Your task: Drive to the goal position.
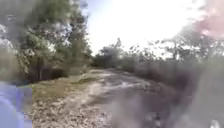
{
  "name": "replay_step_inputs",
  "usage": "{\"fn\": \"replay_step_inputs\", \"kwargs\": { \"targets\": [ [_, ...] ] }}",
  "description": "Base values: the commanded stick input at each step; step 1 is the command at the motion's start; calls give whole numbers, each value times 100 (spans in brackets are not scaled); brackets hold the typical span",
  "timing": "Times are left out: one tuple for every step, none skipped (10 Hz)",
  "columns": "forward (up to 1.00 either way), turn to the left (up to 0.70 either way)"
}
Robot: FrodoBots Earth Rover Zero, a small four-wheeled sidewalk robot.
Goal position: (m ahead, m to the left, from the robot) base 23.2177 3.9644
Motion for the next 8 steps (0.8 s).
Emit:
{"fn": "replay_step_inputs", "kwargs": {
  "targets": [
    [89, 0],
    [85, 0],
    [85, 0],
    [85, 17],
    [85, 27],
    [85, 27],
    [85, 27],
    [85, 27]
  ]
}}
